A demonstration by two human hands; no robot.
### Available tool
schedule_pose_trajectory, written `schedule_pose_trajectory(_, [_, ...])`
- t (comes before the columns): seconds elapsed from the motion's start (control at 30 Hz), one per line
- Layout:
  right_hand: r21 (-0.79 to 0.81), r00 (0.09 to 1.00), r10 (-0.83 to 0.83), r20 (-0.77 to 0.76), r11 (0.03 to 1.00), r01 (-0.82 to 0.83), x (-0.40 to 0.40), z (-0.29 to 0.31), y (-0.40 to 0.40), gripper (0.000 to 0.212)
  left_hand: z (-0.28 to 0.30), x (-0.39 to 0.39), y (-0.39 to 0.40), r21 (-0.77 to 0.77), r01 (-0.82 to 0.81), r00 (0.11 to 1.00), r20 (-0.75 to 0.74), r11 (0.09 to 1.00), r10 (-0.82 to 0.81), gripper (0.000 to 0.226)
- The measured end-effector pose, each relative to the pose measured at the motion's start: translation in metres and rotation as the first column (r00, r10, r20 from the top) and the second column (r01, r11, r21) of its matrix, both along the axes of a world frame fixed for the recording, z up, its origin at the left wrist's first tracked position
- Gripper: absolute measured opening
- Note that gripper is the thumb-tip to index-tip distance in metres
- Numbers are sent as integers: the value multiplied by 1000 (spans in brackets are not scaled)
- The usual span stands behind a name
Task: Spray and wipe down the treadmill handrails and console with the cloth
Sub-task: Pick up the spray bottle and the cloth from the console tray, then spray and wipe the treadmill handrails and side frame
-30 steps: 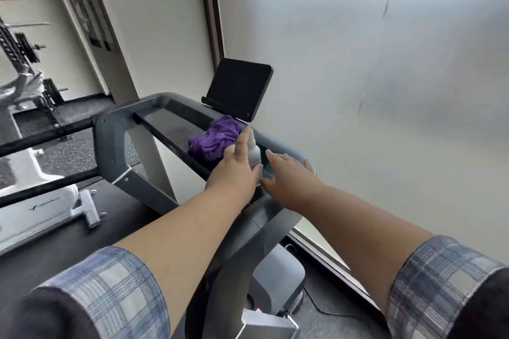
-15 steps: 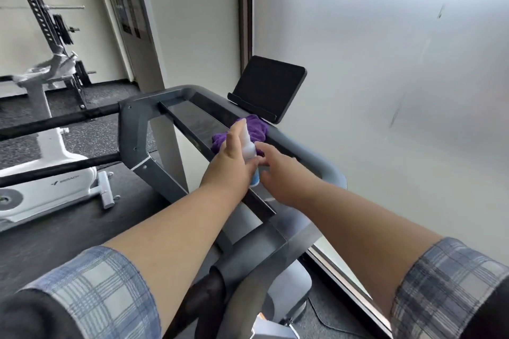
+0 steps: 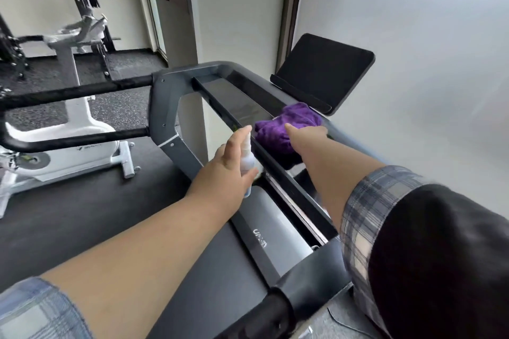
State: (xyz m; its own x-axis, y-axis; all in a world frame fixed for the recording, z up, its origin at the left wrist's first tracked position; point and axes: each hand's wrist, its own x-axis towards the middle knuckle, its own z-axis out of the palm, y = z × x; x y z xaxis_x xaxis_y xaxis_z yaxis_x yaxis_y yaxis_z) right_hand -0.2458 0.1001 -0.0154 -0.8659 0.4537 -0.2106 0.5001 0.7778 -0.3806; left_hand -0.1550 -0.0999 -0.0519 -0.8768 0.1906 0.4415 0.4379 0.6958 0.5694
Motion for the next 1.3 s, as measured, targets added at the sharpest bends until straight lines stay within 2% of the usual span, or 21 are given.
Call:
schedule_pose_trajectory(0.03, [-107, 998, -54, 9, 993, 55, 0, 0, -3, 81, -1, -1, -2, -10, 6, 1000, 10, 1000, -6, 83])
schedule_pose_trajectory(0.07, [-138, 995, -95, -20, 986, 91, -1, 0, -7, 82, -1, -3, -3, -18, 11, 1000, 17, 1000, -11, 83])
schedule_pose_trajectory(0.13, [-241, 979, -170, -110, 960, 140, -1, 5, -10, 75, 0, -5, -3, -27, 18, 1000, 19, 999, -18, 83])
schedule_pose_trajectory(0.23, [-382, 976, -188, -113, 915, 132, 2, 10, -12, 54, 3, -7, -5, -10, 39, 999, 7, 999, -39, 83])
schedule_pose_trajectory(0.27, [-382, 980, -166, -110, 917, 113, 2, 7, -12, 51, 4, -6, -5, -3, 49, 999, 3, 999, -49, 83])
schedule_pose_trajectory(0.33, [-488, 941, -264, -211, 863, 133, 12, 3, -17, 55, 6, -5, -6, 2, 66, 998, -2, 998, -66, 83])
schedule_pose_trajectory(0.47, [-676, 830, -354, -431, 736, -37, 43, 4, -31, 41, 12, 3, -5, -39, 81, 997, -1, 996, -81, 86])
schedule_pose_trajectory(0.53, [-718, 794, -362, -488, 684, -129, 63, 12, -34, 51, 18, 9, -2, -46, 63, 998, -2, 997, -63, 85])
schedule_pose_trajectory(0.63, [-720, 776, -311, -549, 648, -250, 89, 21, -37, 82, 29, 22, 2, -67, 37, 999, -8, 997, -38, 85])
schedule_pose_trajectory(0.7, [-727, 783, -267, -562, 612, -313, 112, 32, -38, 86, 41, 36, 3, -55, 6, 1000, -19, 998, -7, 86])
schedule_pose_trajectory(0.77, [-745, 785, -252, -565, 565, -355, 136, 43, -42, 77, 56, 55, 0, -47, -21, 999, -26, 999, 20, 88])
schedule_pose_trajectory(0.83, [-790, 794, -263, -548, 475, -388, 155, 51, -48, 66, 69, 72, -6, -63, -71, 997, -47, 995, 68, 88])
schedule_pose_trajectory(0.93, [-849, 811, -278, -516, 290, -441, 188, 56, -64, 54, 83, 110, -17, -34, -138, 989, -57, 990, 136, 85])
schedule_pose_trajectory(1.07, [-880, 864, -194, -464, 209, -426, 230, 57, -86, 83, 86, 163, -37, 8, -205, 972, -116, 979, 204, 80])
schedule_pose_trajectory(1.1, [-905, 890, -173, -422, 144, -401, 238, 56, -91, 74, 86, 173, -41, 26, -241, 961, -137, 970, 242, 78])
schedule_pose_trajectory(1.17, [-938, 940, -84, -330, -82, -336, 257, 57, -101, 22, 84, 197, -49, 67, -302, 941, -136, 951, 309, 75])
schedule_pose_trajectory(1.23, [-939, 975, -22, -222, -263, -220, 275, 55, -107, 12, 79, 216, -54, 89, -336, 930, -128, 938, 345, 75])
schedule_pose_trajectory(1.3, [-923, 988, 42, -150, -363, -125, 287, 51, -112, 16, 72, 233, -59, 102, -325, 932, -133, 940, 336, 75])
